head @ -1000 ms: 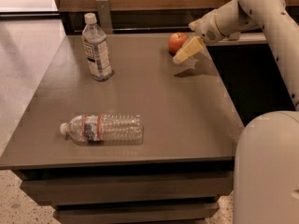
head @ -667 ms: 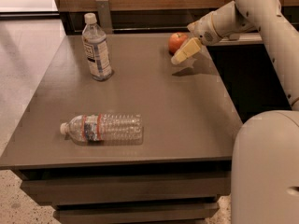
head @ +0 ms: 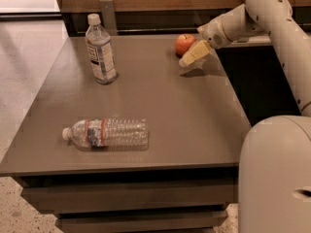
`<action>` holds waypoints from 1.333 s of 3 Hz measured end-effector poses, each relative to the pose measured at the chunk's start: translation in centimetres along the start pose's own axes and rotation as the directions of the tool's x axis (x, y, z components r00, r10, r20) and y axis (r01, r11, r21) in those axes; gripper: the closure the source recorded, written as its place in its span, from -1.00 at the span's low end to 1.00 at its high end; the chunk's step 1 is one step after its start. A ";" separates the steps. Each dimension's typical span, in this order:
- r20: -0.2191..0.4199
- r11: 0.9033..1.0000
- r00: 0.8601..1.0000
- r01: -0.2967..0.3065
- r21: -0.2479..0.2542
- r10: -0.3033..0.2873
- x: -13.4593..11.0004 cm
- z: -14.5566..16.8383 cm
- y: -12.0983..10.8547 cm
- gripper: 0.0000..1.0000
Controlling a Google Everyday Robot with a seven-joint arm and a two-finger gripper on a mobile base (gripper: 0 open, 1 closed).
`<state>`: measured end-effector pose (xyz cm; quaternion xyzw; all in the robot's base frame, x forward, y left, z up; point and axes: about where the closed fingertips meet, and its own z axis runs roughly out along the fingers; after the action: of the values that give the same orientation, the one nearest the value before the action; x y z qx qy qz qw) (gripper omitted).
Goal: Pick apple
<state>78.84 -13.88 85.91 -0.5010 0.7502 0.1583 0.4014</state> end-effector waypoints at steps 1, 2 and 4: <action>0.002 0.999 0.999 -0.036 0.015 0.036 1.0 0.5 -1.0 -1.00; 0.011 0.998 0.999 -0.053 0.018 0.053 1.3 0.9 -1.5 -1.00; 0.034 0.999 0.998 -0.050 0.011 0.050 0.6 1.8 -1.9 -0.66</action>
Offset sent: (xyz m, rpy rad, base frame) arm 0.0245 -0.0201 -0.0092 0.0468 0.0135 -0.0703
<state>81.21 -13.90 84.64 -0.4770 0.7566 0.1723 0.4128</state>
